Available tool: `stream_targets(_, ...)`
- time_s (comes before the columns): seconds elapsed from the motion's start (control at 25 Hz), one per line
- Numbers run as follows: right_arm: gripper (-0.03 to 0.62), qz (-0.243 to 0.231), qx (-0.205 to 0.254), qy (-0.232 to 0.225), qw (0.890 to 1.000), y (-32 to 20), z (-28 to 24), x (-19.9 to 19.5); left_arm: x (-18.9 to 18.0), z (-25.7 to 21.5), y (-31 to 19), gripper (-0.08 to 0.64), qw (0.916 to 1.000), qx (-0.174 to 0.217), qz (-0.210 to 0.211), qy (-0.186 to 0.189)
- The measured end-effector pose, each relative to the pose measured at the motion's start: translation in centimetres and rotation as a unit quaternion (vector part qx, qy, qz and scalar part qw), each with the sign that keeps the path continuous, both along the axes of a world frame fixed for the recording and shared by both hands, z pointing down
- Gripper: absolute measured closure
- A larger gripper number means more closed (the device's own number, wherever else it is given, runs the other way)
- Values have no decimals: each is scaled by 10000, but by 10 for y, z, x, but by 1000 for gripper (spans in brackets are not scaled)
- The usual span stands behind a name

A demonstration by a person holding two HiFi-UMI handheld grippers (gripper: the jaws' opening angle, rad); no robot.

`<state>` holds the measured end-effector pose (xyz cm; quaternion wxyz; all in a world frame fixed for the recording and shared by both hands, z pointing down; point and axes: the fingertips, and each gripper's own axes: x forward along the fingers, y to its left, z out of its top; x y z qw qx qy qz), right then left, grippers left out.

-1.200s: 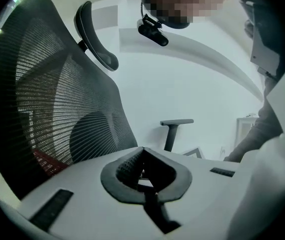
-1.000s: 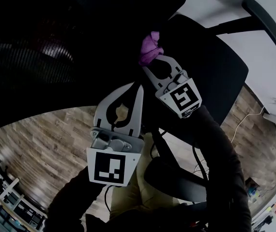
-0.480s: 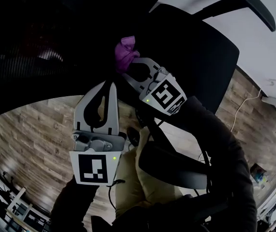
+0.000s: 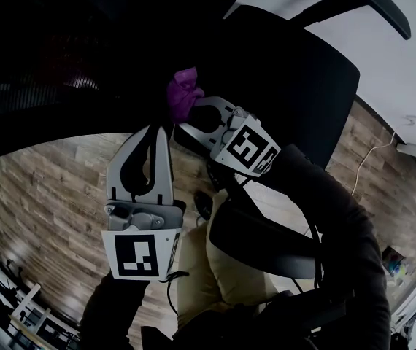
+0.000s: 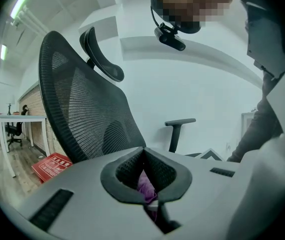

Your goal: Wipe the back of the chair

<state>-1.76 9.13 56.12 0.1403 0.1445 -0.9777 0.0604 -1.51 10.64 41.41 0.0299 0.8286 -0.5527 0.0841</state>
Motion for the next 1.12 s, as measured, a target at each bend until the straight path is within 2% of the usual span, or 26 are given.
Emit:
stream_targets(0.24, 548, -356, -66, 8, 9993, 20, 2, -3, 3, 3, 5, 551, 9993, -289, -180, 179)
stream_targets(0.72, 548, -732, -107, 16, 9973, 41, 2, -8, 1, -3, 11, 551, 9994, -240, -204, 153)
stream_targets(1.0, 548, -1541, 94, 144, 9879, 79, 3, -25, -5, -6, 13, 551, 9994, -217, -252, 136)
stream_targets(1.12, 548, -1652, 104, 145, 9861, 85, 5, -30, -8, -4, 14, 551, 9993, -233, -279, 94)
